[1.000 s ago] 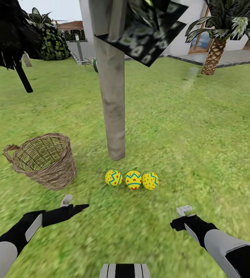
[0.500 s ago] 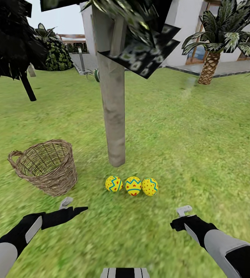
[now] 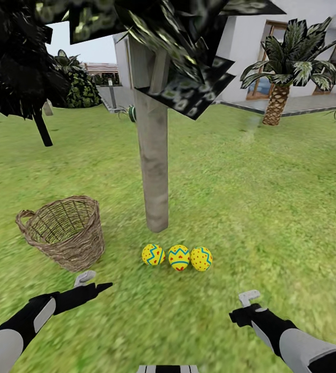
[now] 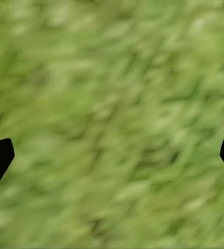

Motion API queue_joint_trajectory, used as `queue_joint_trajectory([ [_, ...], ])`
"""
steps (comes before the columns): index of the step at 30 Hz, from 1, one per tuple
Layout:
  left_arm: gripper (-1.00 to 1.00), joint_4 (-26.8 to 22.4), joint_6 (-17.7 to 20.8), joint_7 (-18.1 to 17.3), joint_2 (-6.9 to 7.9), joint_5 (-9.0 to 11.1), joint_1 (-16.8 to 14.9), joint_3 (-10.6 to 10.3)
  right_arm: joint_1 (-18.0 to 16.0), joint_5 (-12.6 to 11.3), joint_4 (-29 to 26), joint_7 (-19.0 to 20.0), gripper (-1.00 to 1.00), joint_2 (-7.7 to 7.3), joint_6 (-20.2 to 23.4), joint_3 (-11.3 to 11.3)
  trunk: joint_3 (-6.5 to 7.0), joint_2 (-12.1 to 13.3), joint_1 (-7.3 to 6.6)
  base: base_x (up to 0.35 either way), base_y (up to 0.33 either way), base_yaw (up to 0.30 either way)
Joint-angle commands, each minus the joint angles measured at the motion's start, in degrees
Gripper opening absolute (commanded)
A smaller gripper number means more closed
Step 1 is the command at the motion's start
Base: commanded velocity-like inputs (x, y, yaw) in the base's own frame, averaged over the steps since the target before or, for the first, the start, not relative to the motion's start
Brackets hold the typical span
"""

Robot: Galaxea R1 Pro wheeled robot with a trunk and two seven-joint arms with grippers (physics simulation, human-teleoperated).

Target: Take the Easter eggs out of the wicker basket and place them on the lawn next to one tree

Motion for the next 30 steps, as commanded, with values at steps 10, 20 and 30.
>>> queue_joint_trajectory([
  [10, 1.00, 2.08, -0.76, 0.92, 0.11, 0.43, -0.02, -0.40, 1.59, -0.62, 3.51, 0.21, 1.00, 0.26, -1.17, 0.46, 1.83, 3.39, -1.90, 0.000, 0.000, 0.000],
  [20, 1.00, 4.87, -1.53, 1.05, -1.35, -3.86, 0.09, -0.40, 3.72, -0.70, 3.76, 0.12, 1.00, 0.37, -1.14, 0.39, 3.62, 7.40, -4.10, 0.000, 0.000, 0.000],
  [30, 1.00, 8.64, -9.48, 6.56, -2.52, -4.16, 0.15, -0.40, 5.36, -0.65, 4.07, 0.12, 1.00, 0.44, -2.78, 0.38, 5.42, 11.41, -6.29, 0.000, 0.000, 0.000],
])
